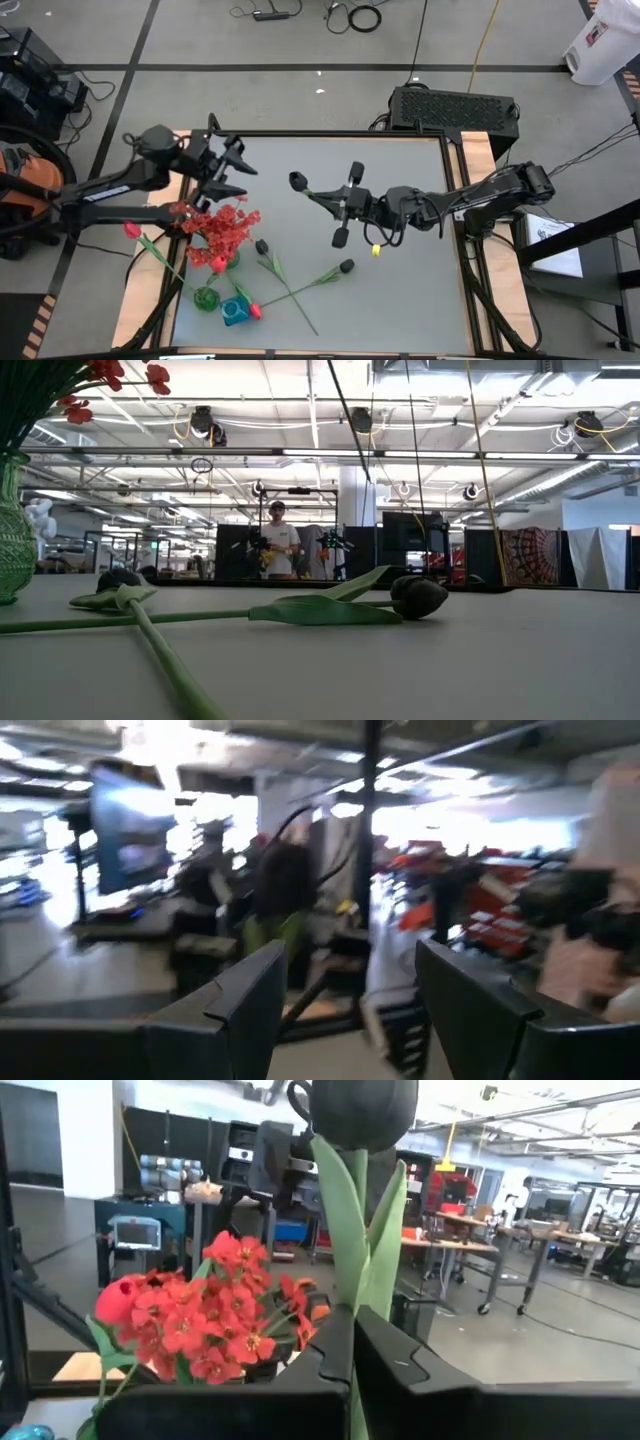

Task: Sort flowers into vase by color
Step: Put the right black flower into the blue vase

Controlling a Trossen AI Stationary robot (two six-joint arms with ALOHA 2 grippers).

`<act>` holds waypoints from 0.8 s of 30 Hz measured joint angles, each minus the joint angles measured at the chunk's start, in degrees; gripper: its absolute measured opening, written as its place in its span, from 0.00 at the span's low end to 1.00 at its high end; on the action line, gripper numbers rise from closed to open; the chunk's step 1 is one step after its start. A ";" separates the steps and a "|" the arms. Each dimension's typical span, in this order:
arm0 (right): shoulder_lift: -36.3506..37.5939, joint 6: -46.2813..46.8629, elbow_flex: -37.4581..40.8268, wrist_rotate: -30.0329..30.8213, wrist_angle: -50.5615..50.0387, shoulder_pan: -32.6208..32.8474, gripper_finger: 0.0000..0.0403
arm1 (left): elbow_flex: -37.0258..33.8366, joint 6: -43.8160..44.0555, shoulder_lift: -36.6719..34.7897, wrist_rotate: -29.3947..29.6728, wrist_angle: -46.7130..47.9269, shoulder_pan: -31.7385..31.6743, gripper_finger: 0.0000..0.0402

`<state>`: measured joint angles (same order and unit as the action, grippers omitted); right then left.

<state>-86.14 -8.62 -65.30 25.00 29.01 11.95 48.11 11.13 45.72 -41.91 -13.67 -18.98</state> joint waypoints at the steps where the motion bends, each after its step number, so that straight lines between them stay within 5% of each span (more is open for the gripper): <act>1: 0.00 0.00 0.00 -0.02 0.33 0.00 0.00 | 0.01 1.33 0.88 -0.84 -2.20 0.00 0.57; 24: -2.35 3.45 0.01 -9.72 7.05 -4.14 0.00 | 0.01 3.33 16.34 -0.31 -20.88 3.91 0.57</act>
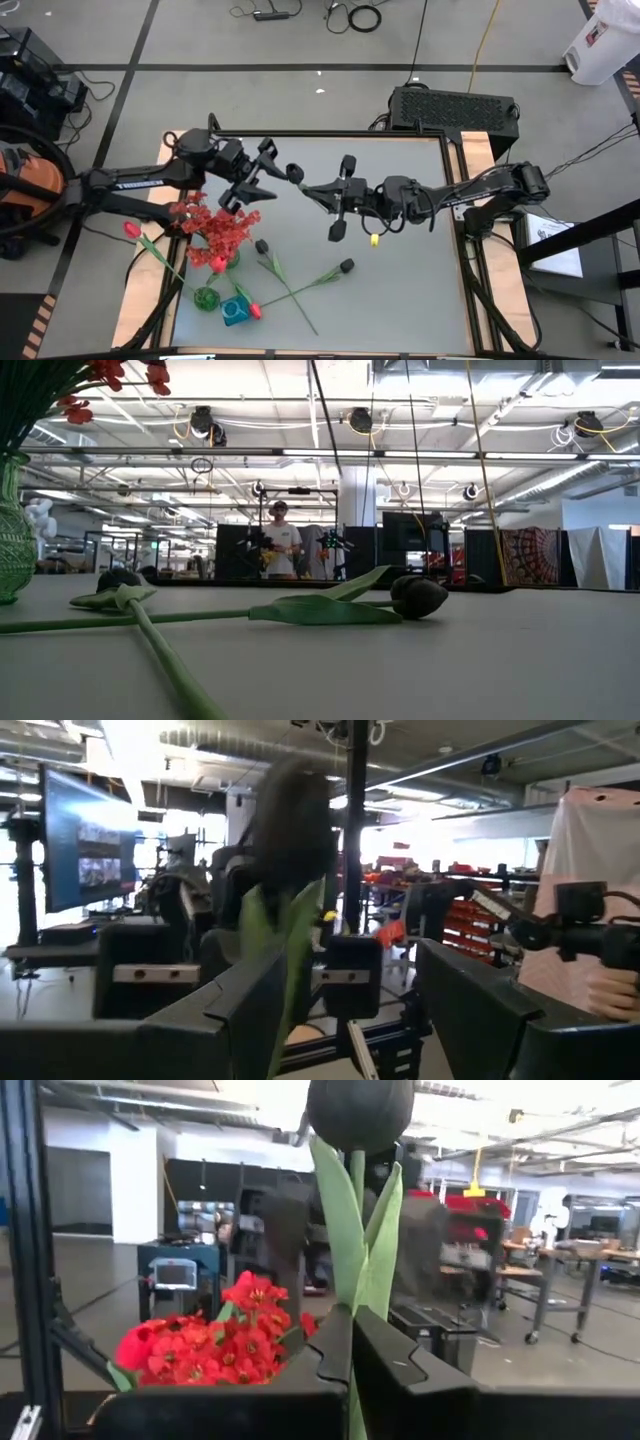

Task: Sort flowers into vase by color
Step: Put the right black flower into the blue vase

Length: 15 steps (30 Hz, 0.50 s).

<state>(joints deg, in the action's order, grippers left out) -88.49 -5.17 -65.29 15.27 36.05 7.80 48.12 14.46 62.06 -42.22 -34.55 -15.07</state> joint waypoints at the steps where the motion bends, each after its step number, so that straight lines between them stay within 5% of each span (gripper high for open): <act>1: -0.25 0.00 -0.02 -0.35 0.57 -0.07 0.00 | 0.00 0.00 0.53 0.50 -0.35 0.00 0.57; 15: -1.61 1.79 -0.01 -4.93 2.76 0.14 0.00 | 0.00 -2.91 4.97 4.30 -3.21 0.53 0.57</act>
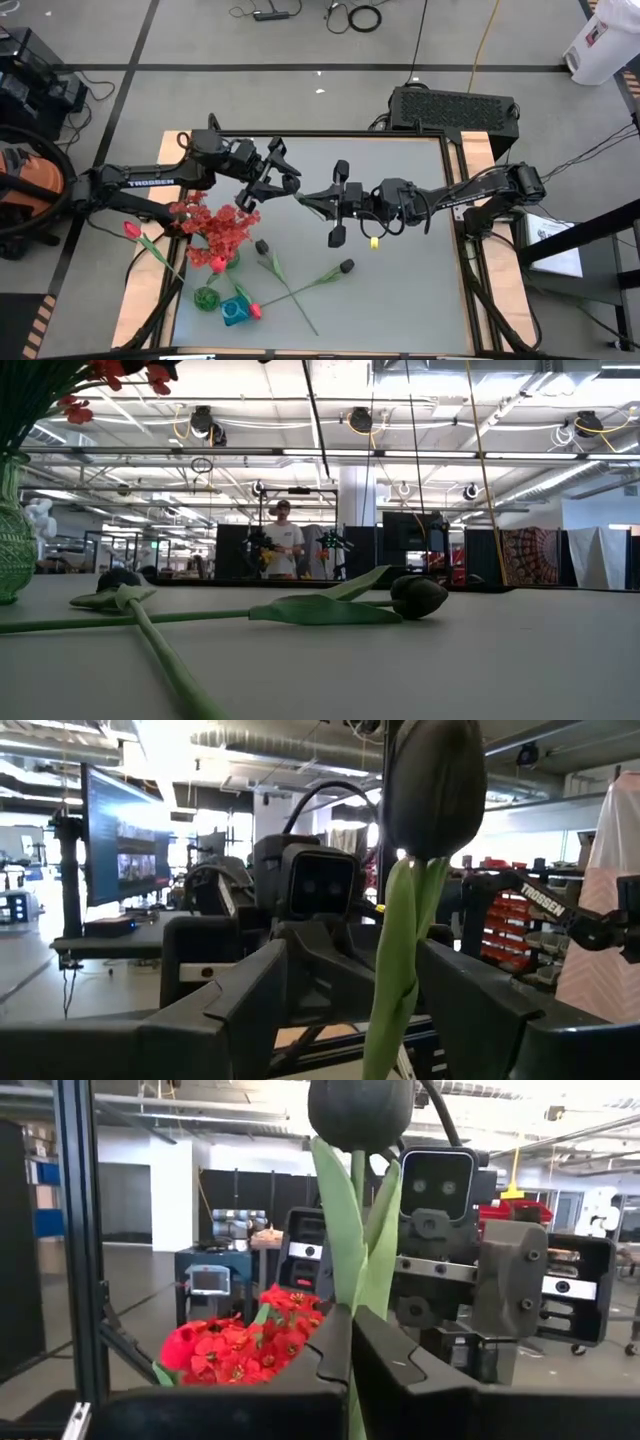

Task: Sort flowers into vase by color
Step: Put the right black flower into the blue vase

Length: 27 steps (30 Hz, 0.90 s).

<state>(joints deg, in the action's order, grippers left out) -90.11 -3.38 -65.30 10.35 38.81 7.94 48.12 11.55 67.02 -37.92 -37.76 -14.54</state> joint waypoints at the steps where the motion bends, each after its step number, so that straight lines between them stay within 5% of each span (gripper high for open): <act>1: -0.03 0.61 0.00 0.00 0.01 -0.20 0.00 | 0.00 0.00 0.10 0.07 -0.21 0.12 0.57; 17: -1.70 1.69 0.02 0.11 0.25 -1.22 0.00 | 0.00 -4.53 0.11 1.16 -0.33 4.82 0.55; 27: -1.70 1.43 0.02 0.03 0.02 -1.21 0.00 | 0.00 -4.99 0.11 1.19 -0.35 4.82 0.24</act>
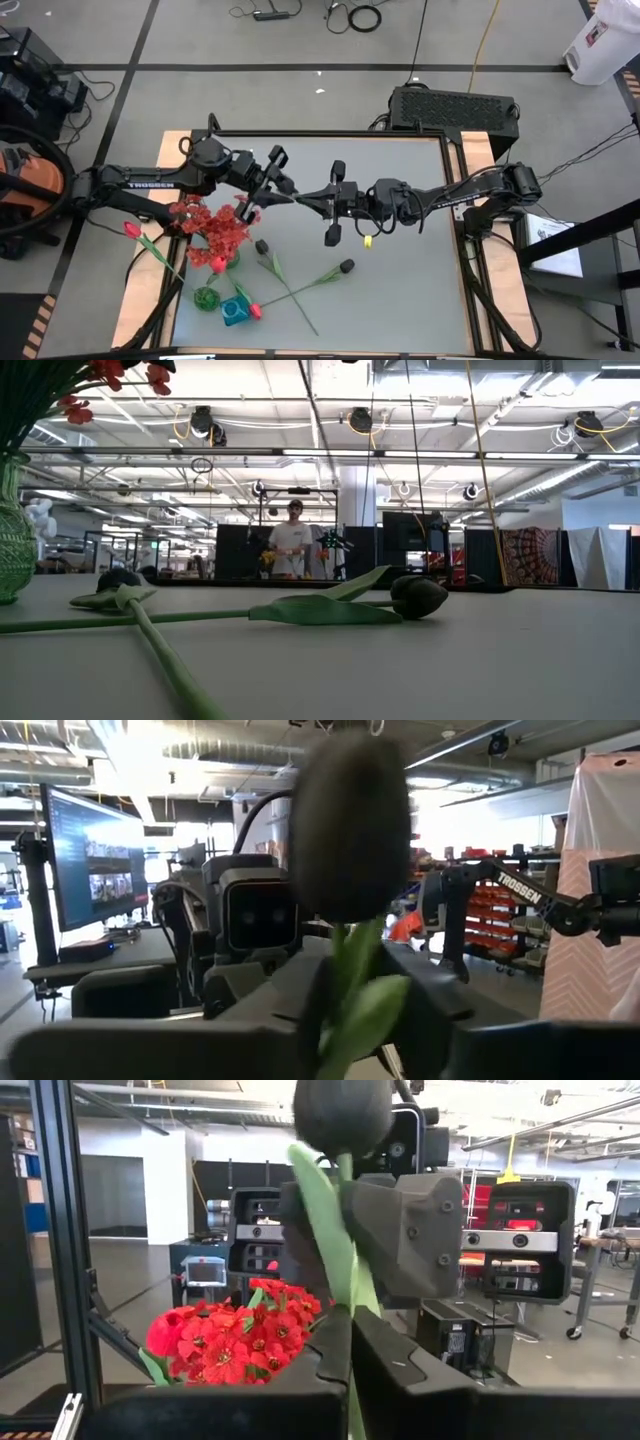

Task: Sort flowers into vase by color
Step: Put the right black flower into the blue vase

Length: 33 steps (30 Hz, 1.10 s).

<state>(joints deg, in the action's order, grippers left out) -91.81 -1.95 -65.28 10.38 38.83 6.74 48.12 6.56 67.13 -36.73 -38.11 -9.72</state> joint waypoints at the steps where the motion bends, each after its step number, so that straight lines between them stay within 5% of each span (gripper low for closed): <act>1: 0.00 -0.03 0.00 -0.03 0.00 0.01 0.00 | 0.00 -0.02 0.00 0.00 0.00 0.00 0.20; 5: 0.00 -0.65 0.00 -0.31 -0.02 0.09 0.01 | 0.00 -0.02 0.00 0.28 0.02 -0.02 0.04; 15: 0.00 -3.19 0.00 0.19 -0.58 0.74 0.16 | 0.00 0.60 -1.38 -2.37 1.11 -0.83 0.02; 33: 0.04 0.17 0.00 0.30 -13.07 1.25 0.31 | 0.00 1.16 -28.74 -11.32 21.70 -9.85 0.02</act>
<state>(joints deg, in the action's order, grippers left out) -91.77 -1.78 -65.28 10.68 25.76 7.99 48.12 7.72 38.40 -48.05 -16.41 -19.57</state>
